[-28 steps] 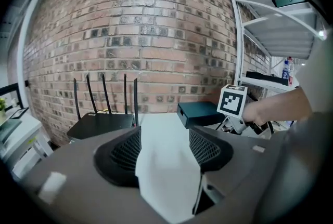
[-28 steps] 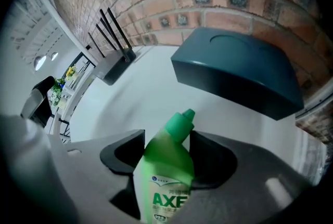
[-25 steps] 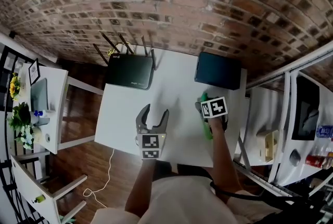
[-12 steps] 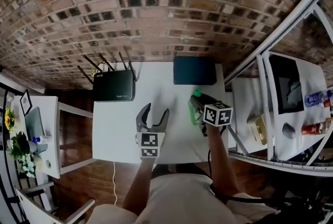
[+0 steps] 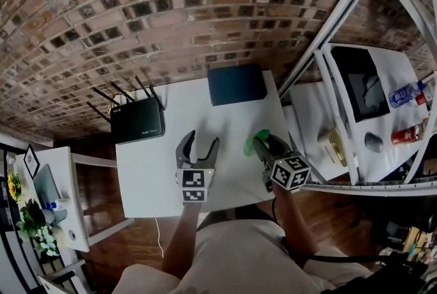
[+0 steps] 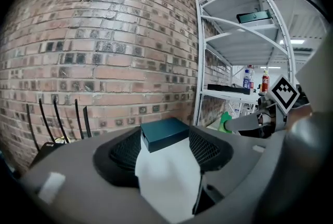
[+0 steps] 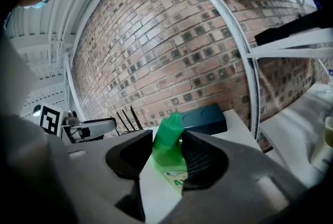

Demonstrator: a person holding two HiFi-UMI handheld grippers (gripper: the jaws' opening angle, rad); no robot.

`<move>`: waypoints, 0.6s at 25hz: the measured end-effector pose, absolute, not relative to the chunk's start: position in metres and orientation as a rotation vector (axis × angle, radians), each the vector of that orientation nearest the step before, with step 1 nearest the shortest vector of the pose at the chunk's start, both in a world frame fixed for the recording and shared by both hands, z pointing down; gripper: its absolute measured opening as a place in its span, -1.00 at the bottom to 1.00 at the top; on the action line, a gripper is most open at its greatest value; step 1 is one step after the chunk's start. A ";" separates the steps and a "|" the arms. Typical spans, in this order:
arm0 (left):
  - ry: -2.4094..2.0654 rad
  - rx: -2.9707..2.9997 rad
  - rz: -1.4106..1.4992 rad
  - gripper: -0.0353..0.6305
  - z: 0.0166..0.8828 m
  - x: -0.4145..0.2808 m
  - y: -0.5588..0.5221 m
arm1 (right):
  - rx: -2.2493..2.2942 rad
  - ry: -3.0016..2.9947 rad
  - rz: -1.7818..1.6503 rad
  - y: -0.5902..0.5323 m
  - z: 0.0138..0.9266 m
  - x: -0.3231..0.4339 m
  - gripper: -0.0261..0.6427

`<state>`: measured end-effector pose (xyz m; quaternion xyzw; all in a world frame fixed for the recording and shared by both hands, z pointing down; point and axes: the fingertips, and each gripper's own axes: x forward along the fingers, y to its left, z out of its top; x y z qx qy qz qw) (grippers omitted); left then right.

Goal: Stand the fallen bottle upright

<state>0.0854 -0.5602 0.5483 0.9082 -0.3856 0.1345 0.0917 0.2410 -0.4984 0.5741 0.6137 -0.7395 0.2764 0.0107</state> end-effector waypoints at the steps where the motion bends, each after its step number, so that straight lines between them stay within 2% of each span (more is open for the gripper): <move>1: -1.140 2.702 0.399 0.02 0.548 0.086 -0.559 | 1.929 -2.310 0.856 -0.494 0.575 0.243 -0.44; 15: -1.144 2.705 0.333 0.02 0.529 0.072 -0.512 | 2.023 -2.266 0.616 -0.463 0.556 0.250 -0.30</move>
